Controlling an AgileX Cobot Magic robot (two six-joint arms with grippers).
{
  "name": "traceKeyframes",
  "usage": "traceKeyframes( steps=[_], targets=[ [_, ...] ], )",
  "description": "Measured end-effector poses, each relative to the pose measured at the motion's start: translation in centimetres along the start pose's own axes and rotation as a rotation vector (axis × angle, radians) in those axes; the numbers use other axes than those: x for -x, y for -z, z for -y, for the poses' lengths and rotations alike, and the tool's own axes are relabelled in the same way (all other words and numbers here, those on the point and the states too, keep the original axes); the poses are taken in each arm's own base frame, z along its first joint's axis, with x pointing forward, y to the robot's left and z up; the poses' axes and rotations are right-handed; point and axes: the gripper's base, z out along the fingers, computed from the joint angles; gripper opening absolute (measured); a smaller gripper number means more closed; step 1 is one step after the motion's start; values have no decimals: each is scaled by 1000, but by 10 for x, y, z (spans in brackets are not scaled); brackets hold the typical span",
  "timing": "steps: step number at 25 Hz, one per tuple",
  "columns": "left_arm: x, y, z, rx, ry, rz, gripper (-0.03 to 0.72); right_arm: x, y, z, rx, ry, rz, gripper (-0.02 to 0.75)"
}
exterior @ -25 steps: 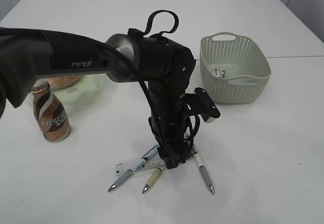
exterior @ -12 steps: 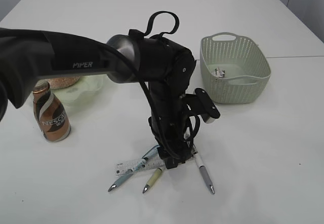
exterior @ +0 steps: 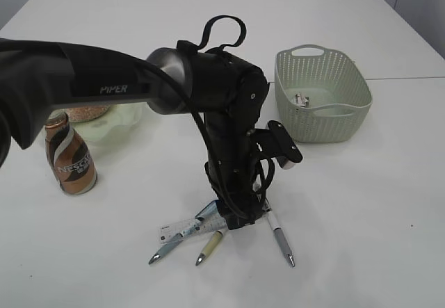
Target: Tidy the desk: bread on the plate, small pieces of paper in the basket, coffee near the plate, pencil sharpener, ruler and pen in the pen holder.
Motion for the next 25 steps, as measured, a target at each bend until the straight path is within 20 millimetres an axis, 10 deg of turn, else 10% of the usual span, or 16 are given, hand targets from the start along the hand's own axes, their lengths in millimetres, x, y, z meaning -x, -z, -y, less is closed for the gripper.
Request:
traceKeyframes(
  steps=[25],
  targets=[
    [0,-5,0,-10,2,-9,301,0,0,0,0,0,0,405]
  ],
)
